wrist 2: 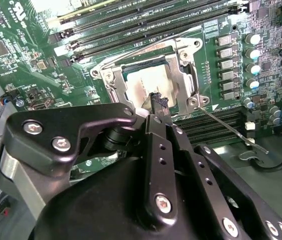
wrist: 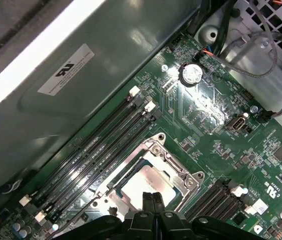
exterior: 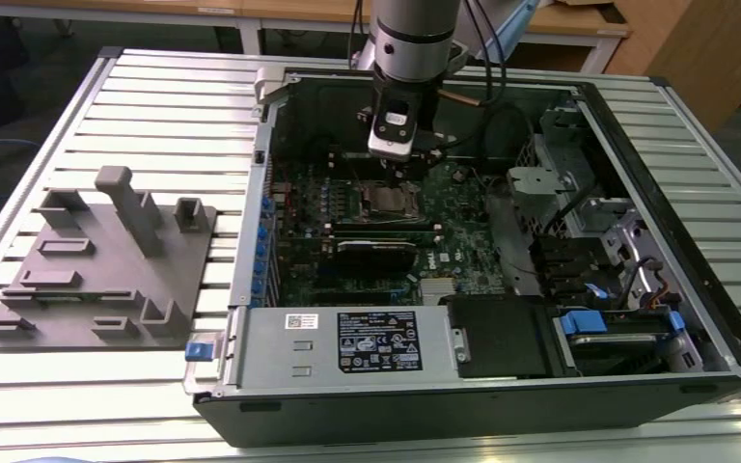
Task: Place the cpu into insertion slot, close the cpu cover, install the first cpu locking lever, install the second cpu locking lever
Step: 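Close the cpu cover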
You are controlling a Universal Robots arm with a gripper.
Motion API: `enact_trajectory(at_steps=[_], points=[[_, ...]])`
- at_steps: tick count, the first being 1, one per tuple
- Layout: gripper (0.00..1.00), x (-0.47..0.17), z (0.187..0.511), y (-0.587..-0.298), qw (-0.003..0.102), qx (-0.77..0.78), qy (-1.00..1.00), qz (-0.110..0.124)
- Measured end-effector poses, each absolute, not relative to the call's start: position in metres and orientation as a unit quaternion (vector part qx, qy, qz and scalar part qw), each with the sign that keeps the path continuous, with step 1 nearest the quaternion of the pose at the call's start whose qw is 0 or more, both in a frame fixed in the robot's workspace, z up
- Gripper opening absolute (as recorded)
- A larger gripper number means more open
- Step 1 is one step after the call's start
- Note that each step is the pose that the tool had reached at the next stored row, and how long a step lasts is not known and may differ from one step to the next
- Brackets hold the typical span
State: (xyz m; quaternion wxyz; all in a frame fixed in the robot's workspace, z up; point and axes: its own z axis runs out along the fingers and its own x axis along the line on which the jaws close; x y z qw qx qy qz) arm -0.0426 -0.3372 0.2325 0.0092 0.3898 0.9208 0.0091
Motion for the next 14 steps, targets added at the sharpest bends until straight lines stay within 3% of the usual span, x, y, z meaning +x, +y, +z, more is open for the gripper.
enact_trajectory(at_steps=[14], points=[[0.10, -0.0425, 0.2323, -0.3372, 0.009, 0.325, 0.946, 0.010]])
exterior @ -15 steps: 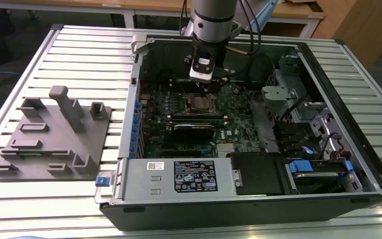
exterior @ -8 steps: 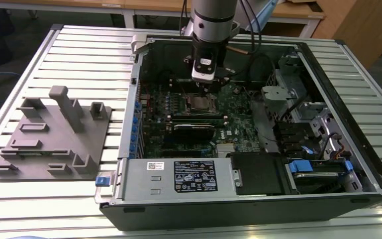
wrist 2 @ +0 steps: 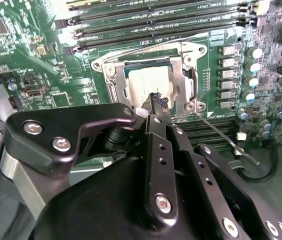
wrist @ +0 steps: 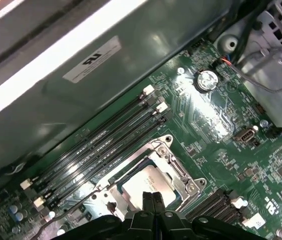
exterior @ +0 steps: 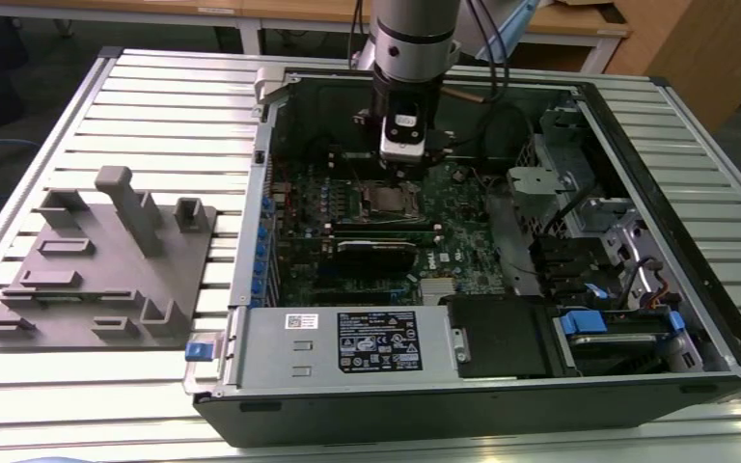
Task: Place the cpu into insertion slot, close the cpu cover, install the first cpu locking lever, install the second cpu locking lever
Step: 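Close the cpu cover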
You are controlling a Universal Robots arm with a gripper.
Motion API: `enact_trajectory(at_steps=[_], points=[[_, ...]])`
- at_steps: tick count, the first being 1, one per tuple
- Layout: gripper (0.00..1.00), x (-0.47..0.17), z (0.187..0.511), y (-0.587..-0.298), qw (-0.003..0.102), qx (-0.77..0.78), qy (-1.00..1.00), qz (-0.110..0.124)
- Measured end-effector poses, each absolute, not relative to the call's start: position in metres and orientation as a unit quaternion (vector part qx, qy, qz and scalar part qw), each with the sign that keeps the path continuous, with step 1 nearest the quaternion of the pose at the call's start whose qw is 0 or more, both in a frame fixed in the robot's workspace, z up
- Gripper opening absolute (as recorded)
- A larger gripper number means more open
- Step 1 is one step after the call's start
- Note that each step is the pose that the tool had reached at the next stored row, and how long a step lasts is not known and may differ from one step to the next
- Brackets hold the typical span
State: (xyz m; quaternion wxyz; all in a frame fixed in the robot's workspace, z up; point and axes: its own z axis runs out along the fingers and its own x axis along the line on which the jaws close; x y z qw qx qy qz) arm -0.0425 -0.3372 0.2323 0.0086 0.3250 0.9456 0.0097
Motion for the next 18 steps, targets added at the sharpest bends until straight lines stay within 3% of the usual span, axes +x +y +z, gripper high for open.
enact_trajectory(at_steps=[18], points=[[0.10, -0.0426, 0.2321, -0.3372, 0.008, 0.264, 0.964, 0.010]])
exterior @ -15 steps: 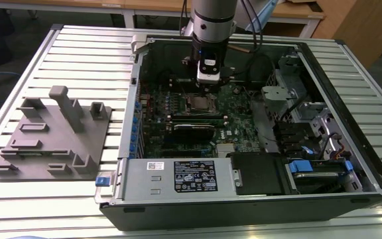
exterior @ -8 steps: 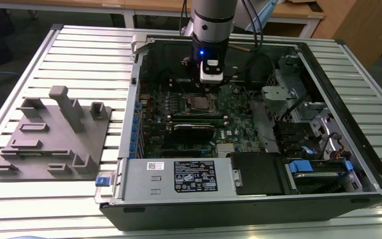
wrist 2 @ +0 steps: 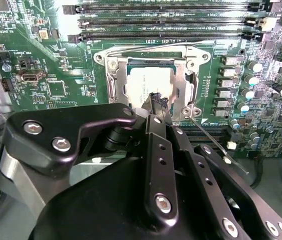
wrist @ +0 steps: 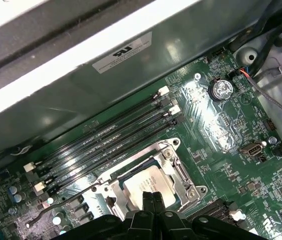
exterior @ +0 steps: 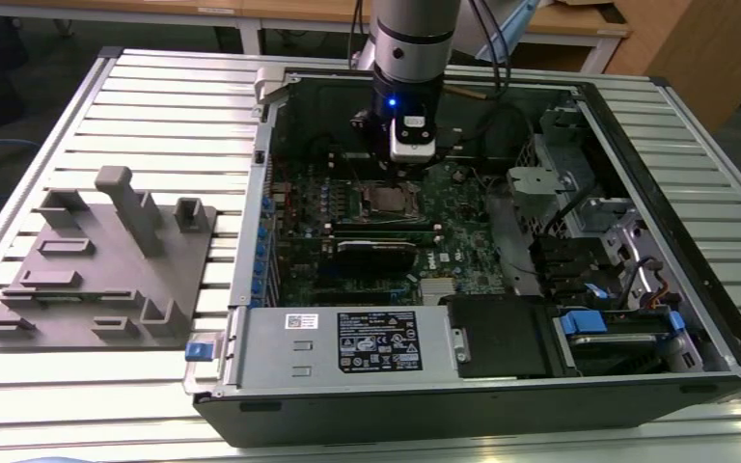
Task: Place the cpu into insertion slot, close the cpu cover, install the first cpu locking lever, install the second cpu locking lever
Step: 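Close the cpu cover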
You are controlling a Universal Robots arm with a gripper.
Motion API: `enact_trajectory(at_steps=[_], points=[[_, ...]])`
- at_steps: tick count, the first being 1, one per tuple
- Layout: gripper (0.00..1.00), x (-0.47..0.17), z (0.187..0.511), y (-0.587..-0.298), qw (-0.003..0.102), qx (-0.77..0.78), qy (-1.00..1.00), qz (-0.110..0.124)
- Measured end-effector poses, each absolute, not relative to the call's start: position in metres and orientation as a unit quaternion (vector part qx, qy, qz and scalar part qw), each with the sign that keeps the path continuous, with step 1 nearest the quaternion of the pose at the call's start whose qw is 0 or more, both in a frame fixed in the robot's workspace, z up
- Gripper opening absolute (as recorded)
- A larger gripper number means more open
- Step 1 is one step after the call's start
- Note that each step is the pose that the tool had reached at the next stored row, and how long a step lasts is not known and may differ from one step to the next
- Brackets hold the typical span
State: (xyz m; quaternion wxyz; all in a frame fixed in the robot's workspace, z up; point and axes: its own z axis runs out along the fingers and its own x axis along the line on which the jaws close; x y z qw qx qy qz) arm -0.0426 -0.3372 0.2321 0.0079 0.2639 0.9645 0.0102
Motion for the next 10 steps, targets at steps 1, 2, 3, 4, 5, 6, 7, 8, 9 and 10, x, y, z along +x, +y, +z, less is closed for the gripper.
enact_trajectory(at_steps=[1, 2, 3, 4, 5, 6, 7, 8, 9, 10], points=[[0.10, -0.0425, 0.2321, -0.3372, 0.008, 0.264, 0.965, 0.010], [0.10, -0.0426, 0.2321, -0.3372, 0.008, 0.262, 0.965, 0.010], [0.10, -0.0426, 0.2321, -0.3372, 0.008, 0.258, 0.966, 0.010], [0.10, -0.0425, 0.2321, -0.3372, 0.008, 0.253, 0.967, 0.010], [0.10, -0.0426, 0.2320, -0.3372, 0.008, 0.247, 0.969, 0.010], [0.10, -0.0426, 0.2320, -0.3372, 0.008, 0.240, 0.971, 0.010], [0.10, -0.0425, 0.2319, -0.3372, 0.008, 0.233, 0.972, 0.010], [0.10, -0.0426, 0.2319, -0.3372, 0.008, 0.226, 0.974, 0.010], [0.10, -0.0426, 0.2318, -0.3373, 0.007, 0.218, 0.976, 0.011], [0.10, -0.0426, 0.2318, -0.3373, 0.007, 0.211, 0.977, 0.011]])
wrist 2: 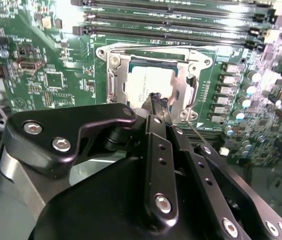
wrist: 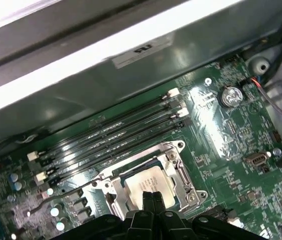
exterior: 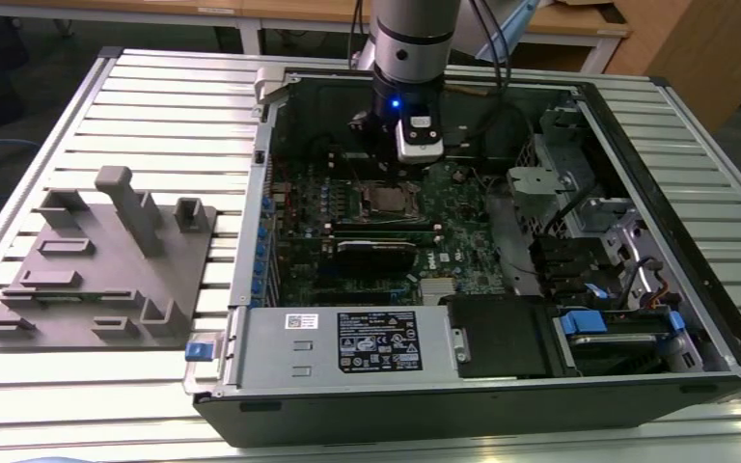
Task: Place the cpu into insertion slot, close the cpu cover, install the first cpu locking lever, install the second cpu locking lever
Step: 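Close the cpu cover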
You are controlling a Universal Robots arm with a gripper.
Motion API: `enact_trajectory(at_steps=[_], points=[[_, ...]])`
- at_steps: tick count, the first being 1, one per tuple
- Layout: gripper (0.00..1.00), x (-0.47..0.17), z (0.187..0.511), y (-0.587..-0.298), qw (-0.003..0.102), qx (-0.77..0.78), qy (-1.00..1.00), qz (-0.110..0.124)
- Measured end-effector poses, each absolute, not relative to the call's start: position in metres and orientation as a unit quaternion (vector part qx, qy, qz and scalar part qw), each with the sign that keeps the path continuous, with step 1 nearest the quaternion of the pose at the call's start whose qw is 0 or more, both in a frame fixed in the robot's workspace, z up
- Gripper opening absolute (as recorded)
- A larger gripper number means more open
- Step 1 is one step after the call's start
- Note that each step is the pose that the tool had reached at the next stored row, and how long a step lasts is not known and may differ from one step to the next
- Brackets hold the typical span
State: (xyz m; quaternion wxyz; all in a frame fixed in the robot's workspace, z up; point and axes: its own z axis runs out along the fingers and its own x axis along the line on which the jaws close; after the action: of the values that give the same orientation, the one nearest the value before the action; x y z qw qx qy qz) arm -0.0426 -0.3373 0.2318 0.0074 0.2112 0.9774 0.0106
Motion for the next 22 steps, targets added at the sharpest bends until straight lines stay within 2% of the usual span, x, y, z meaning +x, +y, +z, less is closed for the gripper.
enact_trajectory(at_steps=[22], points=[[0.10, -0.0426, 0.2313, -0.3372, 0.006, 0.130, 0.991, 0.011]])
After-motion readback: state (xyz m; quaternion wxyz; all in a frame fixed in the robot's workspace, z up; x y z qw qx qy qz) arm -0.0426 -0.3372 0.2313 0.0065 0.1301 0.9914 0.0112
